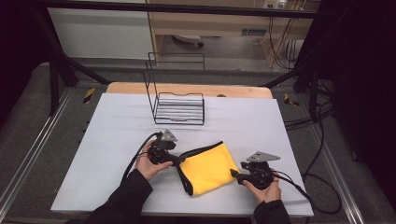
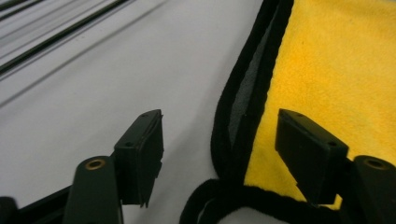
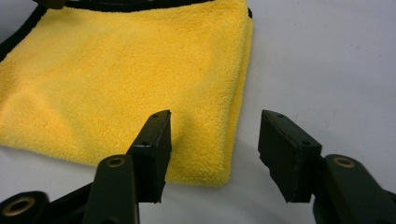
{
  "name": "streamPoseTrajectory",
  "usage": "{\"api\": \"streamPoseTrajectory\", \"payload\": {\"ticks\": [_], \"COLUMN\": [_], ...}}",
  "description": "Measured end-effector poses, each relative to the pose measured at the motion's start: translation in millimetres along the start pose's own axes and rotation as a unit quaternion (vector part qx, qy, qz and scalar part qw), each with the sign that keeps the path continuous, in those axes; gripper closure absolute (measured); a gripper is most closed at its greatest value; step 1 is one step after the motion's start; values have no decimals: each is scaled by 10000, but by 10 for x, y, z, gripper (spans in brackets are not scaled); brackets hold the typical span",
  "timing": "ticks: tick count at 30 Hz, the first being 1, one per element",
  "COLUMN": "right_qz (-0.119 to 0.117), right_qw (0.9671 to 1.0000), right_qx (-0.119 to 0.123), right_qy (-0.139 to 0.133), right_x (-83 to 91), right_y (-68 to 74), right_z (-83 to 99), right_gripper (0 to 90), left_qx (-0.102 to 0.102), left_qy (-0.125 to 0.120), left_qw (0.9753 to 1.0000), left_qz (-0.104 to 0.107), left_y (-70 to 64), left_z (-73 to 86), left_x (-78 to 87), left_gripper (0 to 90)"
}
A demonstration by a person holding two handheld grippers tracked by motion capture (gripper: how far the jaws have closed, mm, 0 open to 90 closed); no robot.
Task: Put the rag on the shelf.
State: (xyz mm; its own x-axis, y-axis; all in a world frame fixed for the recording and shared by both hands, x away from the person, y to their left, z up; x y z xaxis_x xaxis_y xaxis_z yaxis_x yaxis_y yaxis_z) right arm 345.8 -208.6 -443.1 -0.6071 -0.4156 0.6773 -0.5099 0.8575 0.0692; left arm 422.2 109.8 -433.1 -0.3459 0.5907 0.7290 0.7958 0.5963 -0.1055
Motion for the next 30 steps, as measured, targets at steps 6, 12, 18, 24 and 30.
{"api": "streamPoseTrajectory", "payload": {"ticks": [6, 12, 18, 24, 30], "right_qz": [72, 83, 29, -20, -132], "right_qw": [9998, 9995, 9991, 9979, 9973], "right_qx": [29, -38, -210, -429, -493], "right_qy": [173, 286, 376, 481, 522], "right_x": [-49, -88, -103, -118, -122], "right_y": [11, 16, 31, 34, 33], "right_z": [36, 46, 54, 46, 33], "right_gripper": [540, 595, 652, 684, 776], "left_qx": [110, 97, 111, 169, 195], "left_qy": [214, 282, 339, 461, 615], "left_qw": [9996, 9991, 9983, 9976, 9960], "left_qz": [141, 304, 453, 487, 619], "left_y": [46, 47, 26, -9, -24], "left_z": [13, 20, 24, 7, -17], "left_x": [-143, -169, -178, -182, -173], "left_gripper": [392, 479, 558, 603, 706]}}
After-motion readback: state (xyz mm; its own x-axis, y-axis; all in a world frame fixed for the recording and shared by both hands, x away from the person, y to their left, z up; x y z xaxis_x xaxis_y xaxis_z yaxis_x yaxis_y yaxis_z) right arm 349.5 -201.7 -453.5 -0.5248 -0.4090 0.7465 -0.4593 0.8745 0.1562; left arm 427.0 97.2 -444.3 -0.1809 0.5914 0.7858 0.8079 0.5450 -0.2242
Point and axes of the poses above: each handheld gripper's, and its own axes: x roughly backward along the jaws, z roughly out of its underside, y roughly to its left, the point moved 1 cm from there along -x, roughly forward along the jaws, and after that the axes turned 4 degrees about z, right-handed, at the moved point
